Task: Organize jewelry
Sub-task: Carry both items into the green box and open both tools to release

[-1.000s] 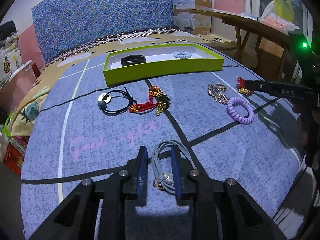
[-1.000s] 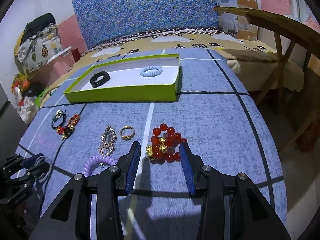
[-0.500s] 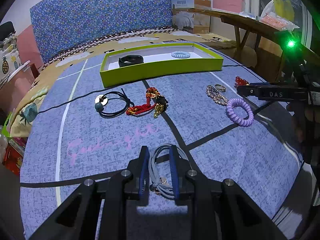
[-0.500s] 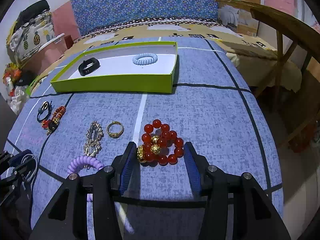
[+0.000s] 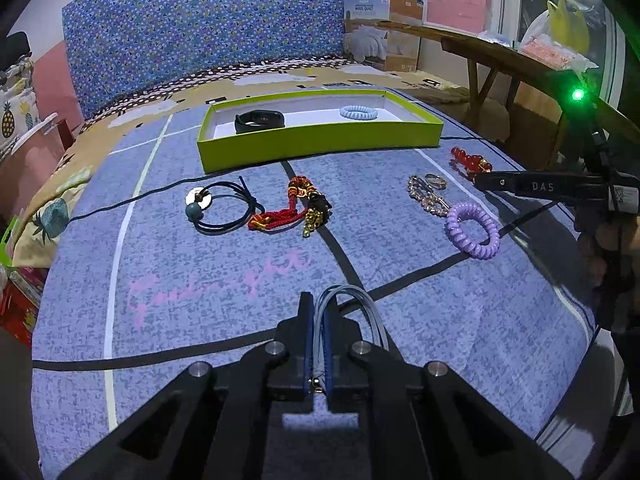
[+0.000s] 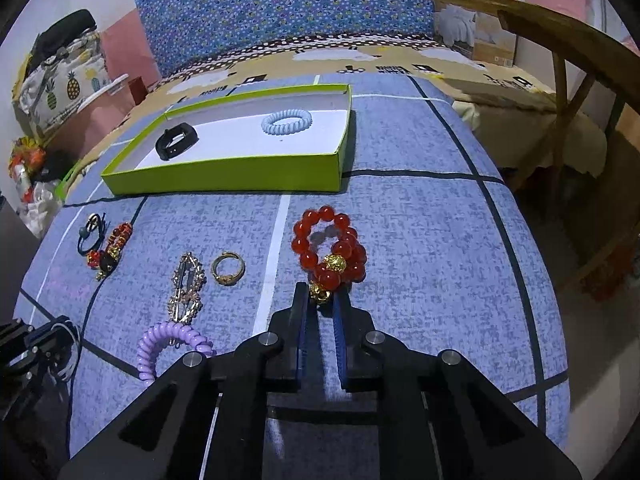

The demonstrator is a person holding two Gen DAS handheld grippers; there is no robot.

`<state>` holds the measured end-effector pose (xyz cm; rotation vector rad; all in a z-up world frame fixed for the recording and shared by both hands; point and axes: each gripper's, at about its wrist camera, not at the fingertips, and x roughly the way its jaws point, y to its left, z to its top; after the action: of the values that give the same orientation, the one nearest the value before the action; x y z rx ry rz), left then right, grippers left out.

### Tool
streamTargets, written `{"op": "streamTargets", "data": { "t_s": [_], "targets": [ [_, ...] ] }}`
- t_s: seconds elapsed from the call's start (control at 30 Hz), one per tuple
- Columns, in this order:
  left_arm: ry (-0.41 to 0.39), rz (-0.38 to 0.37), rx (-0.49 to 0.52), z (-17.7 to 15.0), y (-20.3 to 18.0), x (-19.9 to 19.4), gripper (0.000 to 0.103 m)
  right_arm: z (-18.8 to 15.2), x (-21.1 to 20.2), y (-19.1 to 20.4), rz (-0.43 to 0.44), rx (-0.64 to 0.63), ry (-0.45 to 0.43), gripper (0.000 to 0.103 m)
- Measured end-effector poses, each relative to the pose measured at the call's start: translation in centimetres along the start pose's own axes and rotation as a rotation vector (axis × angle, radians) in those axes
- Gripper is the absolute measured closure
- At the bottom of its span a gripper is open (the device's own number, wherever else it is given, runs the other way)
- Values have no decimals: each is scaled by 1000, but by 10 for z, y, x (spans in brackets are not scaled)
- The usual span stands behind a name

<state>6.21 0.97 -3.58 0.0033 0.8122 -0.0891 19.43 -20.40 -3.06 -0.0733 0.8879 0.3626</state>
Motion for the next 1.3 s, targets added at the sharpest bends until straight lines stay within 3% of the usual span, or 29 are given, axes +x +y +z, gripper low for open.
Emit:
{"op": "streamTargets", "data": {
  "t_s": [0.7, 1.3],
  "targets": [
    [-49, -53, -49, 10, 6, -18, 100, -7, -41, 9, 64, -10, -110, 92],
    [-146, -84, -75, 66, 28, -22, 100, 23, -53, 28, 103, -77, -175, 92]
  ]
}}
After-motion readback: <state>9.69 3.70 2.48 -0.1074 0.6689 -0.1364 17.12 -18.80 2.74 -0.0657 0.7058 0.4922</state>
